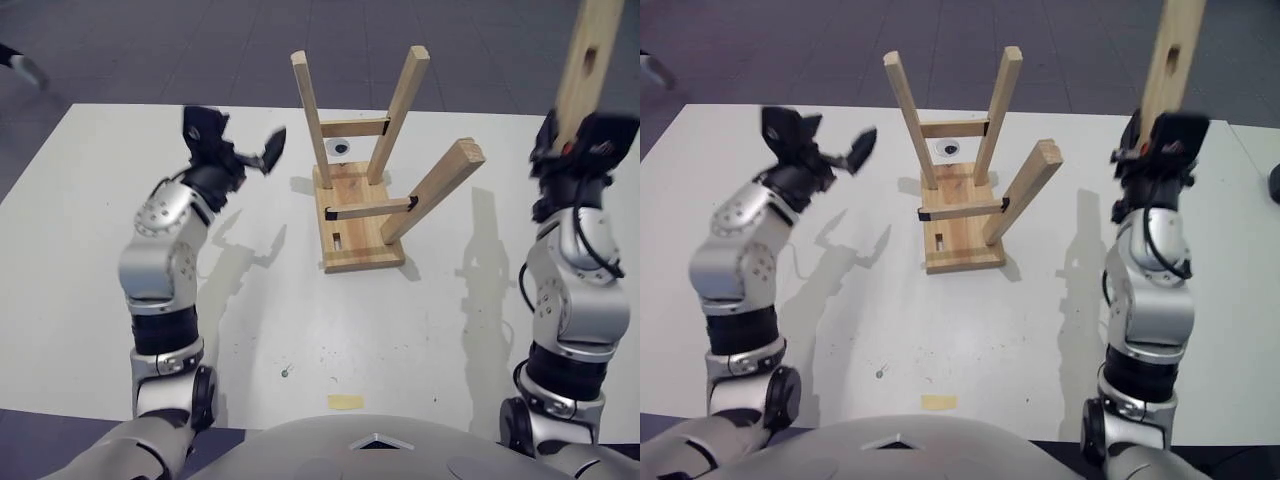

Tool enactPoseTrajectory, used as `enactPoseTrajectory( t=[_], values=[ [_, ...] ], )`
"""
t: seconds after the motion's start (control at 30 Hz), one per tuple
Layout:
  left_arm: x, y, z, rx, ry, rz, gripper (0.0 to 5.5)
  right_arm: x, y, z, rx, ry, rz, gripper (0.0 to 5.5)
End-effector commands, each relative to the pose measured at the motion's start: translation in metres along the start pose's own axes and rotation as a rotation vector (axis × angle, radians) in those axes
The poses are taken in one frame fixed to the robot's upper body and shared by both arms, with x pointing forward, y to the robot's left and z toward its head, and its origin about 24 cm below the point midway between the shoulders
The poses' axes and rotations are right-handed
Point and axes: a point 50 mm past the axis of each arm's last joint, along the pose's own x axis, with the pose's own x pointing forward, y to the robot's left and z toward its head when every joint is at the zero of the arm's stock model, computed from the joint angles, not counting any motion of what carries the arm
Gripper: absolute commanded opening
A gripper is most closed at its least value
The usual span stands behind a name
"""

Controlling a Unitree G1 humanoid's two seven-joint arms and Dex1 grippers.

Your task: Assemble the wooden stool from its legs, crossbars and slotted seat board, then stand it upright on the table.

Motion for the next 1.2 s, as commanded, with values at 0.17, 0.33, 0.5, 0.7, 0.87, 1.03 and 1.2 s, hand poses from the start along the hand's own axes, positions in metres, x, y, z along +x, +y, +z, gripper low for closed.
enactPoseTrajectory(
  t=[0.17, 0.33, 0.5, 0.7, 0.87, 1.03, 1.2],
  values=[
    [-0.004, -0.062, 0.095, -0.614, -0.248, -0.602, 5.40, -0.016, 0.067, 0.095, -0.010, -0.543, 0.630, 2.04],
    [-0.018, -0.080, 0.102, -0.860, -0.235, -0.789, 5.40, -0.039, 0.089, 0.081, 0.023, -0.498, 0.837, 2.04],
    [-0.018, -0.088, 0.099, -0.904, -0.149, -0.765, 5.40, -0.053, 0.102, 0.077, 0.043, -0.488, 0.953, 2.04],
    [-0.018, -0.084, 0.100, -0.828, -0.129, -0.675, 5.03, -0.061, 0.106, 0.072, 0.039, -0.465, 1.008, 2.04],
    [-0.020, -0.076, 0.101, -0.677, -0.128, -0.620, 4.13, -0.061, 0.105, 0.072, 0.041, -0.455, 0.989, 2.04],
    [-0.023, -0.072, 0.103, -0.620, -0.148, -0.593, 3.27, -0.059, 0.103, 0.070, 0.036, -0.440, 0.959, 2.04],
    [-0.026, -0.066, 0.107, -0.566, -0.178, -0.574, 2.38, -0.058, 0.102, 0.064, 0.031, -0.396, 0.941, 2.04]
  ],
)
